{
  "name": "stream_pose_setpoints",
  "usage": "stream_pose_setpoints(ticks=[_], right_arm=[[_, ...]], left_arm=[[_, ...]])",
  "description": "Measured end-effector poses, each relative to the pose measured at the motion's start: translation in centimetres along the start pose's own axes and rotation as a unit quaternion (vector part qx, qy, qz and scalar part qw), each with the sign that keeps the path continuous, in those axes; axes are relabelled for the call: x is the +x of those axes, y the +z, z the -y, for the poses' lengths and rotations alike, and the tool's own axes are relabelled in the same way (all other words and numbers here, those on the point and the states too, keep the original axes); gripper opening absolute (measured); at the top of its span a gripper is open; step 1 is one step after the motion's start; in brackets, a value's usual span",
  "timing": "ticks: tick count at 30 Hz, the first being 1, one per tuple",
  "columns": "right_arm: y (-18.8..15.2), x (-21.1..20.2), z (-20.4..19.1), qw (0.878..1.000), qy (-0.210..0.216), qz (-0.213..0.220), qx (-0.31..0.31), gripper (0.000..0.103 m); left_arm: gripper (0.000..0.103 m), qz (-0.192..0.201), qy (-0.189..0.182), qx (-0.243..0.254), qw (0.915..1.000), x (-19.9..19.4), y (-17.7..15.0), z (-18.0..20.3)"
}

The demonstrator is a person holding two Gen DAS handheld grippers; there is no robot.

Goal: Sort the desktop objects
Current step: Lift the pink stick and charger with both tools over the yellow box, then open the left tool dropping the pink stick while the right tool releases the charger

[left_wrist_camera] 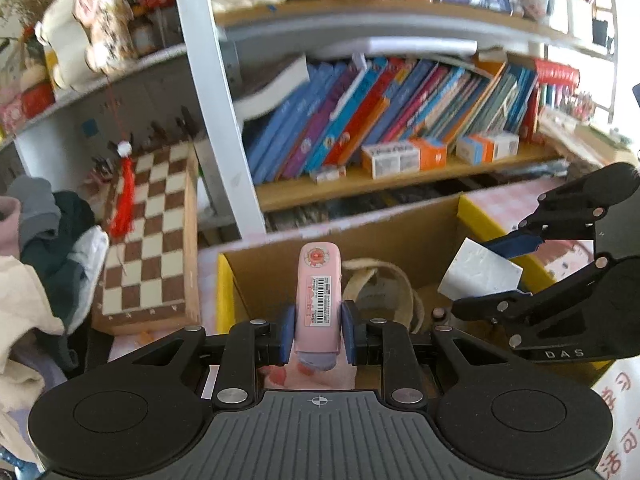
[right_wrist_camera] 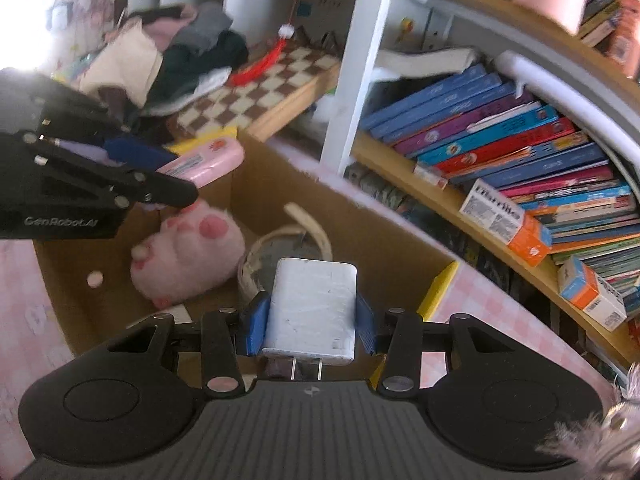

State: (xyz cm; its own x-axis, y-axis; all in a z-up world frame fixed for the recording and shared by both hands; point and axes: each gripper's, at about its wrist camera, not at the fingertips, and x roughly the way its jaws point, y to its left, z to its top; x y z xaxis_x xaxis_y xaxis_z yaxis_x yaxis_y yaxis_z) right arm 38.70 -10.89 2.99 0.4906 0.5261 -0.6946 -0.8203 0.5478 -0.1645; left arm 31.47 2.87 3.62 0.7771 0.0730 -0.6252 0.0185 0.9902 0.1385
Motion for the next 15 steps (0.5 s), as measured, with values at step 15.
stream_pose_setpoints(ticks=[15], right_arm=[[-0.3, 3.7, -0.9, 0.994, 0.008, -0.063, -0.084, 0.043]], left_arm=[[0.023, -0.057, 0.013, 0.015, 0.9982, 4.1, -0.3, 0.4]])
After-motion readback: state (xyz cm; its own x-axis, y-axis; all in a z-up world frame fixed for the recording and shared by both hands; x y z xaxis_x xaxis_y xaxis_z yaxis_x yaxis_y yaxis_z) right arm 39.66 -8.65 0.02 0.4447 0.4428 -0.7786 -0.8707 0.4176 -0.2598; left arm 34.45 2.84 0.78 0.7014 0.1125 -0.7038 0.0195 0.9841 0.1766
